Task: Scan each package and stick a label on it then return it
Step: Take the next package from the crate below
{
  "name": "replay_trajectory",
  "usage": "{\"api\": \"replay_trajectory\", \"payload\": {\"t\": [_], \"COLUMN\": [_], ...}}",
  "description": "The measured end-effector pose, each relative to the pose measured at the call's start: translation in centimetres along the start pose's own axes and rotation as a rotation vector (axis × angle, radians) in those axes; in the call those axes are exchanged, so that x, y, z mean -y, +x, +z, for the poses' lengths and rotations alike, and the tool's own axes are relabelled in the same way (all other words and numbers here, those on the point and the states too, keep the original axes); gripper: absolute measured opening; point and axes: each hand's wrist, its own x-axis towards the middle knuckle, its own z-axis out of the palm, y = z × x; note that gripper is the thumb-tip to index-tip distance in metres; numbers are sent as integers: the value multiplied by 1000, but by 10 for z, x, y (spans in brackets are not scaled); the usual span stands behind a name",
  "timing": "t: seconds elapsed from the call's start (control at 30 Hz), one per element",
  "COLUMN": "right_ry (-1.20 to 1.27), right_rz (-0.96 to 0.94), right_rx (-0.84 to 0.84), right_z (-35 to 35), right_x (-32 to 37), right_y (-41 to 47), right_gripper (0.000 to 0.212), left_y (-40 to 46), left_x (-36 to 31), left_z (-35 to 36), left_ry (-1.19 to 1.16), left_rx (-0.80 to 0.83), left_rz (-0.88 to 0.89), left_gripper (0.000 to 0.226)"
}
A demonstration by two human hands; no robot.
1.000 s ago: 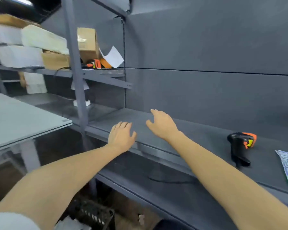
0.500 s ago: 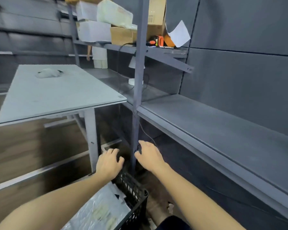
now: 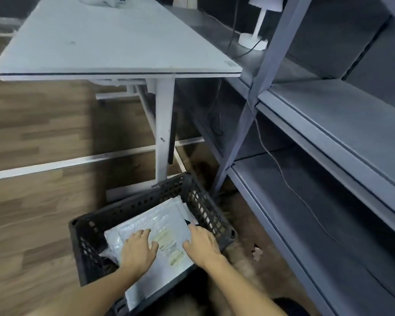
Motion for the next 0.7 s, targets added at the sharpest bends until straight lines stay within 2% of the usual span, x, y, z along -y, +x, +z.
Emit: {"api": "replay_trajectory", "payload": {"t": [0.23,0.5,0.6,0.7], "right_ry": [-70,-85,-64,-33], "right_rz": [-28,-22,-9,6], "right_rx": [88,162,168,151], "right_z": [48,91,100,105], "right_x": [8,13,10,5], "right_y": [36,59,64,66], "right_gripper": [51,50,54,53], "left_y": [1,0,6,12], "left_x": [49,73,74,72], "left_z": [38,68,74,78], "left_ry": [34,4,-74,-262], "left_rx": [59,142,146,140], "left_rz": [-110,-185,-255,-407], "left_gripper": [52,47,40,40]}}
